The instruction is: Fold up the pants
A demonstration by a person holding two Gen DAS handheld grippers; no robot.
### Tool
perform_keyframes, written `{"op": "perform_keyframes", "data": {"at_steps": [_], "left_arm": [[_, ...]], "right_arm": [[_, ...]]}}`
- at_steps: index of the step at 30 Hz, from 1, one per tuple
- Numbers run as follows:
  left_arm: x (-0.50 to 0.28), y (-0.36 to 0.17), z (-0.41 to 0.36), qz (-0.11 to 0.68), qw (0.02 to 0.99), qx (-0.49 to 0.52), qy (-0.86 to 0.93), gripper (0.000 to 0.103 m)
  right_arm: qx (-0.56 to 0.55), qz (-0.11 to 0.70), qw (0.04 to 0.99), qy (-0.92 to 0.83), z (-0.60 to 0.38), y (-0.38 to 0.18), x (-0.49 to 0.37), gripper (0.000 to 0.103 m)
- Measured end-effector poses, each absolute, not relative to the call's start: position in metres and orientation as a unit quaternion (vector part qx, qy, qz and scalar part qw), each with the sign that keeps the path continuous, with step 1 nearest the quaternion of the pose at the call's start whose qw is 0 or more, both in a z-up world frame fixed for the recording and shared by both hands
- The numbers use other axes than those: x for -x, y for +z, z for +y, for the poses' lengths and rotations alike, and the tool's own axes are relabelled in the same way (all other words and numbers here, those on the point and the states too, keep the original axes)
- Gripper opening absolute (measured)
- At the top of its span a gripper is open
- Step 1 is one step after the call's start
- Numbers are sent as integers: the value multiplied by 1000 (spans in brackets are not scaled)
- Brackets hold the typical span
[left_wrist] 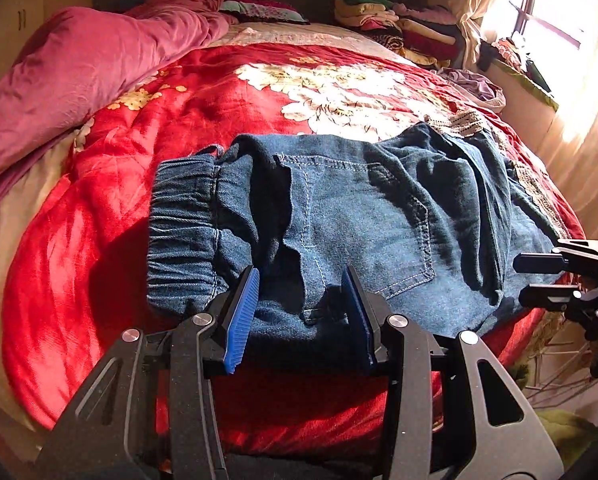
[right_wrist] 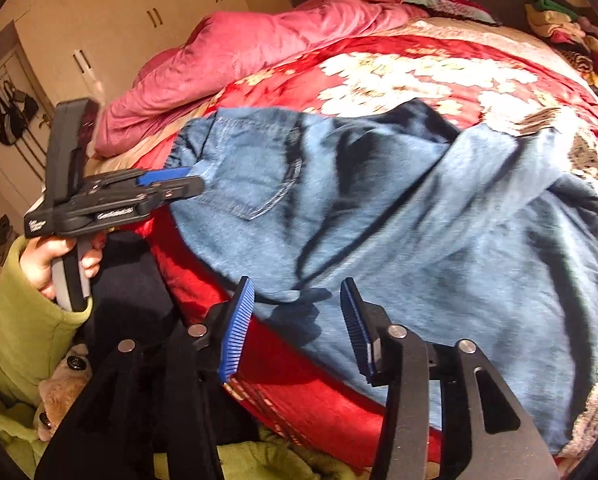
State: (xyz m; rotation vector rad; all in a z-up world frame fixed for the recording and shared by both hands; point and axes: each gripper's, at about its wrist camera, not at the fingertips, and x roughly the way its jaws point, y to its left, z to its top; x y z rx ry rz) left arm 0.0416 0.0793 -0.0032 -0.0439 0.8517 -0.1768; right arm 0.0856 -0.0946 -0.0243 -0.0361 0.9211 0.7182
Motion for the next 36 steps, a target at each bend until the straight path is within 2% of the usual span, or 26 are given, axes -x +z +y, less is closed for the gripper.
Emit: {"op": "perform_keyframes", "data": {"at_steps": [3, 11, 25, 27, 28, 30, 36], "left_arm": [[-33, 5, 78, 402, 911, 37, -89, 46], [-20, 29, 50, 373, 919, 33, -124, 55], [-22, 15, -15, 389, 896, 41, -207, 56], [-27, 12, -22, 395, 892, 42, -217, 53], [-29, 10, -25, 398, 888, 46, -225, 51], [-33, 8, -32, 405, 881, 55, -240, 45], [-58, -2, -56, 430, 859, 66, -269, 38]], "right_arm": [[6, 431, 843, 322, -106, -23, -91, 44], [4, 415, 862, 293, -120, -15, -99, 45], [-1, 384, 895, 226, -161, 1, -121, 46], [4, 383, 898, 216, -163, 3, -129, 73], [7, 378, 902, 207, -164, 5, -133, 82], [15, 368, 908, 197, -165, 10, -142, 81], [16, 373, 907, 195, -154, 22, -188, 81]]}}
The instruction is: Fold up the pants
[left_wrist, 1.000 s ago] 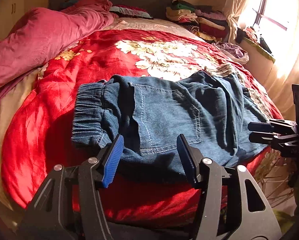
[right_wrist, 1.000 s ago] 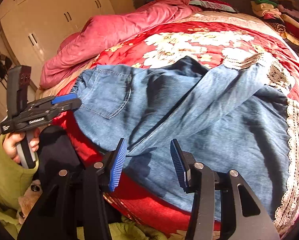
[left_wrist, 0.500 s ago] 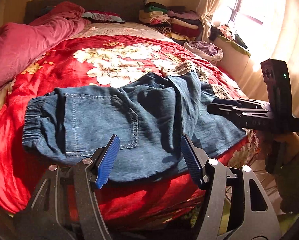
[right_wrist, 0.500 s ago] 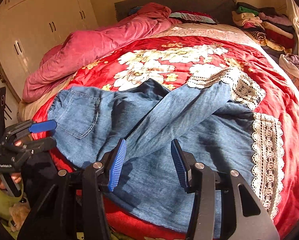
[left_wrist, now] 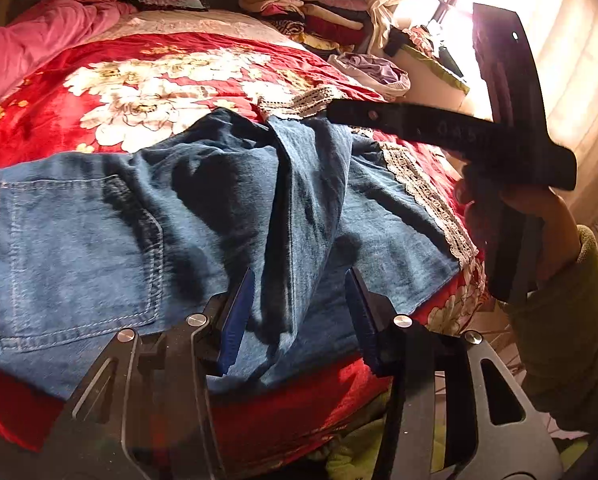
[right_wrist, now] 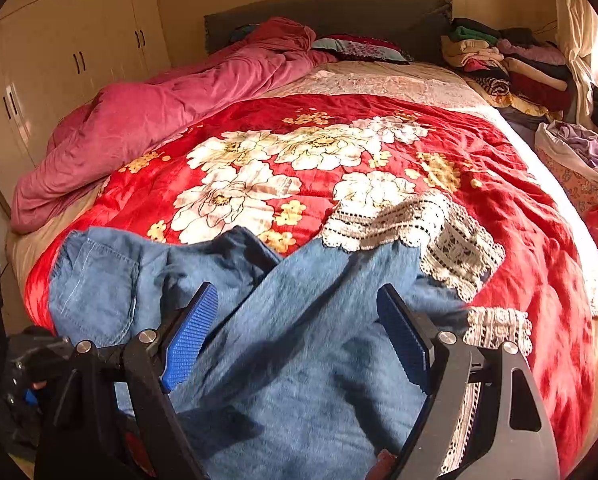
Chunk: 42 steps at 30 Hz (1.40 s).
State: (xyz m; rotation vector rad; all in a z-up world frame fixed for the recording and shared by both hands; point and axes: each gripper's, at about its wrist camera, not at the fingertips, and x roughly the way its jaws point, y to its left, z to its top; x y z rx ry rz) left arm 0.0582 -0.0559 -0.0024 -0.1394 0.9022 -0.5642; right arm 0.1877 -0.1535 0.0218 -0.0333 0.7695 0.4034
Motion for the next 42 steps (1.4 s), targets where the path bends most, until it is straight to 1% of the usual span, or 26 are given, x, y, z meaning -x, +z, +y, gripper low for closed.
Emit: {"op": "perform_keyframes", "data": {"at_steps": [5, 7, 9, 11, 12, 15, 16, 18, 19, 21, 22, 23, 28, 29, 32, 35, 37, 38, 39, 42], "left_arm": [[-78, -11, -78, 441, 853, 47, -274, 37], [-84, -18, -79, 449, 847, 59, -277, 31], [-86, -24, -82, 454, 844, 64, -278, 15], [-81, -25, -86, 450, 844, 58, -286, 8], [-77, -25, -88, 447, 845, 49, -291, 5], [-68, -25, -94, 439, 848, 25, -295, 5], [-67, -26, -96, 436, 850, 20, -296, 5], [-66, -26, -94, 436, 849, 22, -298, 5], [-66, -26, -93, 437, 848, 27, -298, 5], [-65, -25, -88, 436, 849, 34, -297, 5], [-64, -25, -85, 434, 850, 36, -296, 5], [-64, -24, -83, 434, 851, 38, -295, 5], [-71, -25, -77, 430, 854, 47, -289, 6], [-70, -25, -76, 428, 855, 46, -287, 9], [-69, -24, -78, 423, 860, 44, -281, 23], [-72, -25, -77, 420, 864, 39, -275, 23], [-72, -24, -80, 417, 867, 27, -270, 22], [-72, -24, -82, 414, 871, 14, -265, 14], [-72, -22, -83, 411, 873, 5, -263, 1], [-70, -18, -81, 405, 874, -9, -267, 0]], "right_arm": [[30, 398, 896, 194, -137, 21, -239, 81], [50, 411, 893, 178, -129, 15, -258, 81], [67, 426, 888, 160, -124, 5, -277, 81], [66, 443, 883, 141, -122, -7, -296, 81], [66, 449, 882, 132, -122, -12, -302, 81], [72, 464, 876, 112, -119, -26, -318, 80], [75, 466, 875, 109, -118, -30, -322, 78], [80, 468, 873, 109, -117, -39, -326, 58], [78, 472, 871, 108, -120, -45, -329, 40], [59, 465, 876, 115, -129, -44, -328, 29], [47, 457, 879, 127, -133, -39, -324, 16], [39, 448, 883, 134, -138, -33, -318, 13], [-4, 403, 905, 135, -172, 2, -283, 11], [-16, 396, 908, 136, -180, 8, -275, 11], [-42, 375, 916, 135, -204, 24, -249, 11], [-64, 355, 924, 126, -227, 36, -221, 11], [-86, 347, 926, 121, -243, 39, -203, 11], [-99, 344, 926, 119, -251, 40, -194, 11], [-110, 343, 925, 117, -259, 40, -186, 11], [-132, 350, 921, 109, -281, 37, -159, 11]]}}
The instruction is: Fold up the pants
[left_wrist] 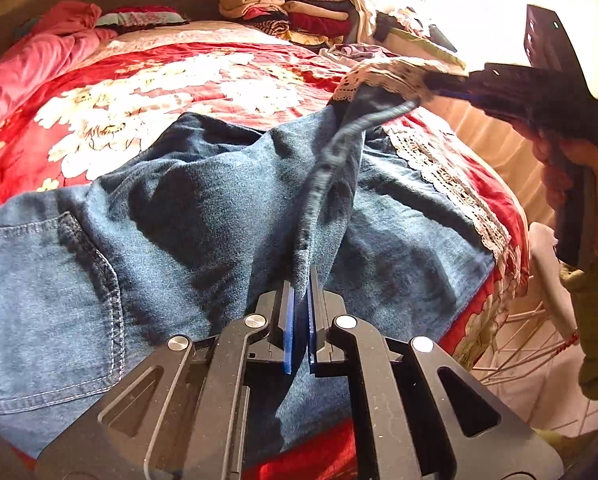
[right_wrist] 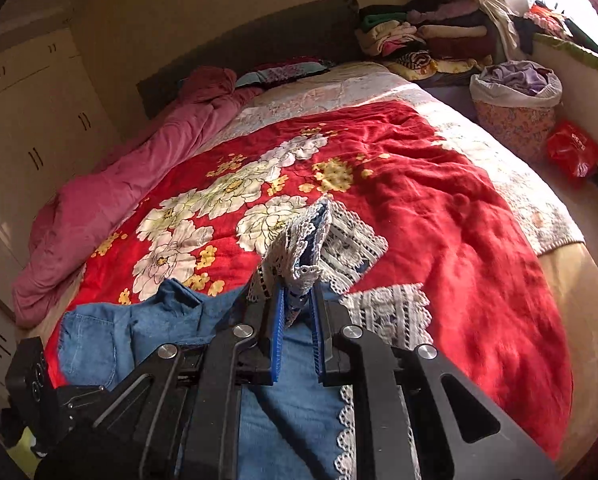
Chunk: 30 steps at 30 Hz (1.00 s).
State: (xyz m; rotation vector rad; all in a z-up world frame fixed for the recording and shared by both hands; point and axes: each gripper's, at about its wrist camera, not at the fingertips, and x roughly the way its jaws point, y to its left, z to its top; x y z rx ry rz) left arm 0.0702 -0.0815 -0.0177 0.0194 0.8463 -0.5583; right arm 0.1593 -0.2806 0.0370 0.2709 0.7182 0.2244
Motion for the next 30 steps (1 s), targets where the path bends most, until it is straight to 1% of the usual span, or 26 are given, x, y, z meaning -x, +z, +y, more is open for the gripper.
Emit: {"op": "perform_keyframes", "data": {"at_steps": [6, 12, 17, 24, 30], "left_arm": [[-55, -5, -71, 384, 880, -22, -279, 0], [-43, -13, -79, 394, 871, -37, -290, 0], [-35, -13, -79, 391, 872, -45, -293, 1], [-26, -8, -84, 382, 872, -59, -300, 1], [-23, -22, -98, 401, 859, -94, -305, 3]], "right_arm": [[-162, 376, 906, 110, -312, 26, -106, 11], [-177, 420, 884, 100, -321, -11, -67, 11], [-200, 449, 866, 95, -327, -36, -58, 11], [-192, 446, 869, 98, -329, -26, -45, 11], [-198, 464, 860, 80, -337, -42, -46, 11]]}}
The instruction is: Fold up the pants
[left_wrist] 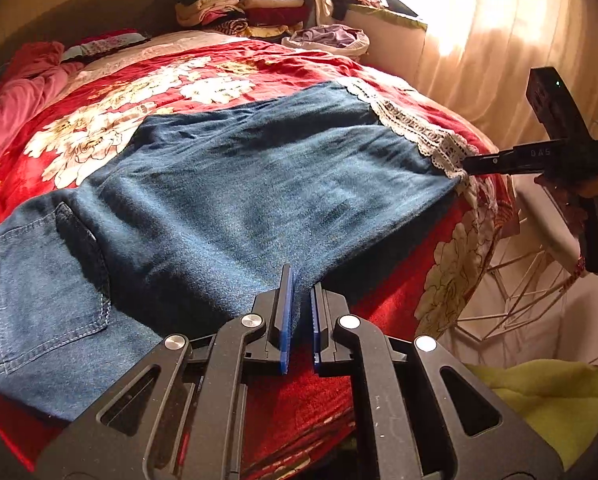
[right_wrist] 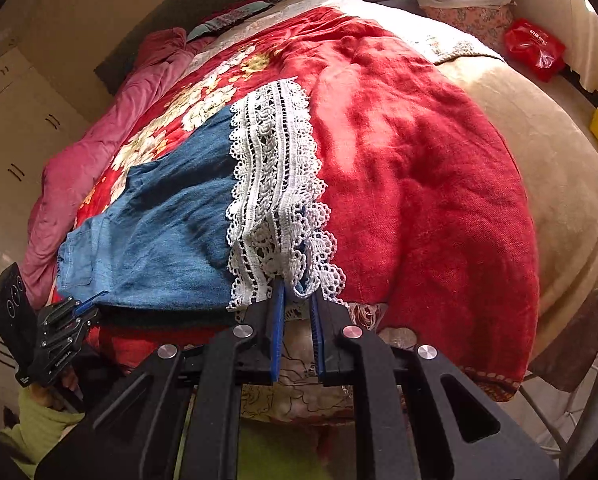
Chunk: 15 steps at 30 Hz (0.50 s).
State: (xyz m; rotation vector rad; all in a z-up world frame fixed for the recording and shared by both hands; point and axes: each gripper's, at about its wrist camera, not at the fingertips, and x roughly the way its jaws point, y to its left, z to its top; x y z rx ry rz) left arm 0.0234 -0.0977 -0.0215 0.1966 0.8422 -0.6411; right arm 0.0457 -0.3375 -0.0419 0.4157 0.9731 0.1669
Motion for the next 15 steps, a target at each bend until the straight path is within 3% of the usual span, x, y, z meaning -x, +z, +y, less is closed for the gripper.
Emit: {"op": "perform_keyframes", "data": {"at_steps": [6, 7, 8, 10, 12, 15], "left_arm": [[-25, -29, -98, 414, 851, -95, -309, 4], [-25, -29, -98, 414, 851, -93, -310, 5], [-24, -29, -97, 415, 850, -90, -312, 9], [-22, -28, -96, 418, 845, -79, -325, 24], [-15, -22, -94, 409, 845, -78, -335, 45], [-11, -11, -84, 398, 854, -67, -327, 48]], "right_arm": [[-195, 472, 857, 71, -337, -52, -49, 11], [-195, 473, 856, 74, -337, -50, -49, 16], [-194, 473, 857, 69, -339, -47, -48, 30], [-179, 464, 866, 51, -346, -36, -43, 41], [-166, 448, 877, 48, -349, -23, -39, 41], [-114, 413, 900, 81, -329, -2, -34, 45]]}}
